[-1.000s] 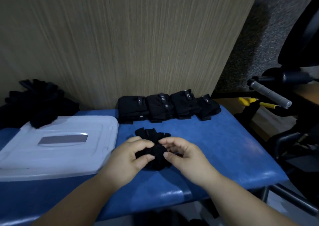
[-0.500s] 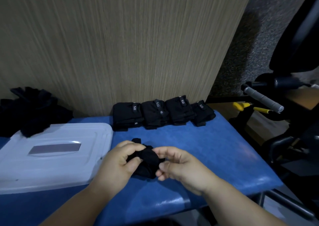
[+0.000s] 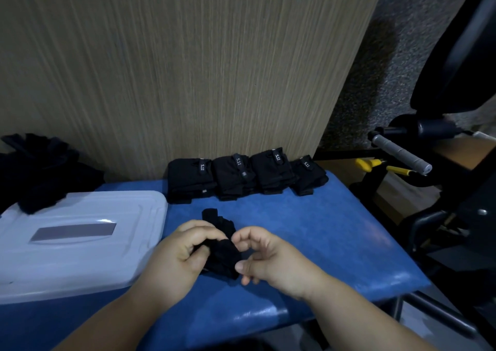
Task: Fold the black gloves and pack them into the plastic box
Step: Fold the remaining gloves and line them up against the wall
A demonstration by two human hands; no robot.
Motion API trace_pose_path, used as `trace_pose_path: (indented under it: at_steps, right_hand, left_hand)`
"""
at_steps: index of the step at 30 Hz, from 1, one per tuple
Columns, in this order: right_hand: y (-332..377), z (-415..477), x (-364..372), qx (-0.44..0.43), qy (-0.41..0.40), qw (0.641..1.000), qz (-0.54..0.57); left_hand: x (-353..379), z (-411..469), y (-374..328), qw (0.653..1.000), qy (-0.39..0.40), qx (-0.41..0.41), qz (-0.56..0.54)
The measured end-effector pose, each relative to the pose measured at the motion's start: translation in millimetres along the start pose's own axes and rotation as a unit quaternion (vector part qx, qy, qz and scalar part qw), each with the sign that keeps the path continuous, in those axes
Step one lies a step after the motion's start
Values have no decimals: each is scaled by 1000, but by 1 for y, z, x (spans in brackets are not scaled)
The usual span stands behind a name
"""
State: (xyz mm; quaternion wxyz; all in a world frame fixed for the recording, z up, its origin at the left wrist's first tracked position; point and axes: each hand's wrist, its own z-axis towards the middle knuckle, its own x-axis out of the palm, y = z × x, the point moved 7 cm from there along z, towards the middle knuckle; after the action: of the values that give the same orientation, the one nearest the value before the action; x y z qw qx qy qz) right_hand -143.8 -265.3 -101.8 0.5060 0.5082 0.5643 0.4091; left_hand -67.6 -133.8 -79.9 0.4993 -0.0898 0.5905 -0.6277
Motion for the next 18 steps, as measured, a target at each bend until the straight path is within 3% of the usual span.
trace_pose_path:
  at_steps: [8, 13, 18]
  right_hand:
    - [9, -2, 0, -21, 2, 1000, 14]
    - [6, 0, 2, -36, 15, 998, -55]
    - [12, 3, 1, -102, -50, 982, -153]
  left_hand:
    - [0, 1, 10, 990, -21, -76, -115]
    - [6, -2, 10, 977, -10, -123, -175]
    - [9, -3, 6, 969, -8, -143, -203]
